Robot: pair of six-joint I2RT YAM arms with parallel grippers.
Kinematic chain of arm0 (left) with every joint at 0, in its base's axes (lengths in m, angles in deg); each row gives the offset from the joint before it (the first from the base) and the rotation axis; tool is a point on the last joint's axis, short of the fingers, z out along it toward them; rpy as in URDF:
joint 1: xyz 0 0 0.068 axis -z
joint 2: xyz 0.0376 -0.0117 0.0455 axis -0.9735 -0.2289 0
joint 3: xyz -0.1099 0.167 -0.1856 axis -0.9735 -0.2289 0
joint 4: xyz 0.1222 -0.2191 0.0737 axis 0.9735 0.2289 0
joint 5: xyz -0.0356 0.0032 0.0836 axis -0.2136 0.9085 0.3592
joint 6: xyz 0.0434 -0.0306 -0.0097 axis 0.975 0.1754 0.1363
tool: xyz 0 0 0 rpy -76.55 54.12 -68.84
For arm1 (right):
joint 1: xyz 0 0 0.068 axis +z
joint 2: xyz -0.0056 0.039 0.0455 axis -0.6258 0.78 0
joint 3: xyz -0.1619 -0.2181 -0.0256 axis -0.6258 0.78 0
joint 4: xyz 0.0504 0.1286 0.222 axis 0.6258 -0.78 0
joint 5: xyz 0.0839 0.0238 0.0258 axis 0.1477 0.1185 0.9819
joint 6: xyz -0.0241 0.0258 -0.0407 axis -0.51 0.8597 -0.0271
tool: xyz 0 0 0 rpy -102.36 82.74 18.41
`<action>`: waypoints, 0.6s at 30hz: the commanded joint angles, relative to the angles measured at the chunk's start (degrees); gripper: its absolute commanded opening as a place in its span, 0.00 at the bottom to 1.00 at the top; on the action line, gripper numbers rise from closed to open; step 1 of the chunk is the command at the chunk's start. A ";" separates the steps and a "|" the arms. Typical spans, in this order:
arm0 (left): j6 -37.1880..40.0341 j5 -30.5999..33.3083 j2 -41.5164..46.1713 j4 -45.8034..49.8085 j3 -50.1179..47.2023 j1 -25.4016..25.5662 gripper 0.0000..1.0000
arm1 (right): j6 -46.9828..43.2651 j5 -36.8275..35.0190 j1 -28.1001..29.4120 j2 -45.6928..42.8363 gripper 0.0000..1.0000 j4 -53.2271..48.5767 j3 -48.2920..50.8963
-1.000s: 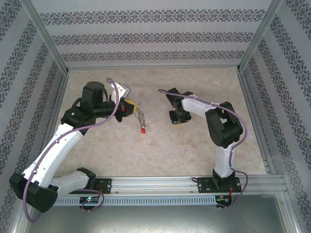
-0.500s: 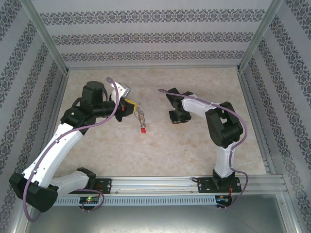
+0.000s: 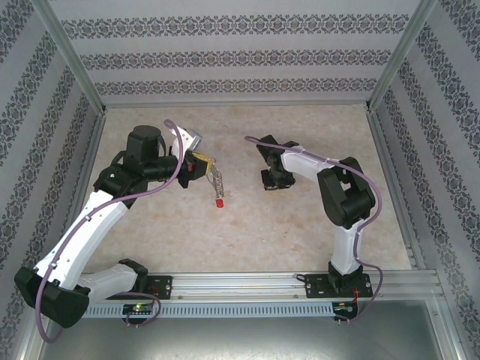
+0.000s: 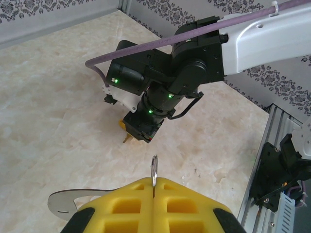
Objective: Put the keys on the keyring
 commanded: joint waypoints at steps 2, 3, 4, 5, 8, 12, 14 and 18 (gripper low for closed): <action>0.85 -1.68 0.18 -2.51 1.99 -0.75 0.00 | 0.57 -0.19 -0.37 -1.22 0.11 -0.55 0.16; 0.85 -1.71 0.05 -2.52 1.99 -0.78 0.00 | 0.47 -0.31 -0.46 -1.34 0.12 -0.61 0.12; 0.85 -1.82 0.02 -2.60 1.98 -0.78 0.00 | 0.47 -0.36 -0.45 -1.43 0.13 -0.63 0.08; 0.83 -1.79 0.00 -2.69 1.97 -0.84 0.00 | 0.38 -0.39 -0.45 -1.52 0.14 -0.71 0.07; 0.80 -1.93 -0.21 -2.76 2.12 -0.79 0.00 | 0.35 -0.50 -0.55 -1.65 0.17 -0.72 -0.01; 0.81 -2.04 -0.43 -2.79 2.28 -0.84 0.00 | 0.33 -0.63 -0.65 -1.78 0.18 -0.58 -0.02; 0.84 -2.06 -0.48 -2.79 2.32 -0.77 0.00 | 0.35 -0.67 -0.64 -1.88 0.18 -0.54 -0.17; 0.83 -2.15 -0.50 -2.78 2.32 -0.80 0.00 | 0.36 -0.54 -0.64 -1.72 0.14 -0.59 -0.28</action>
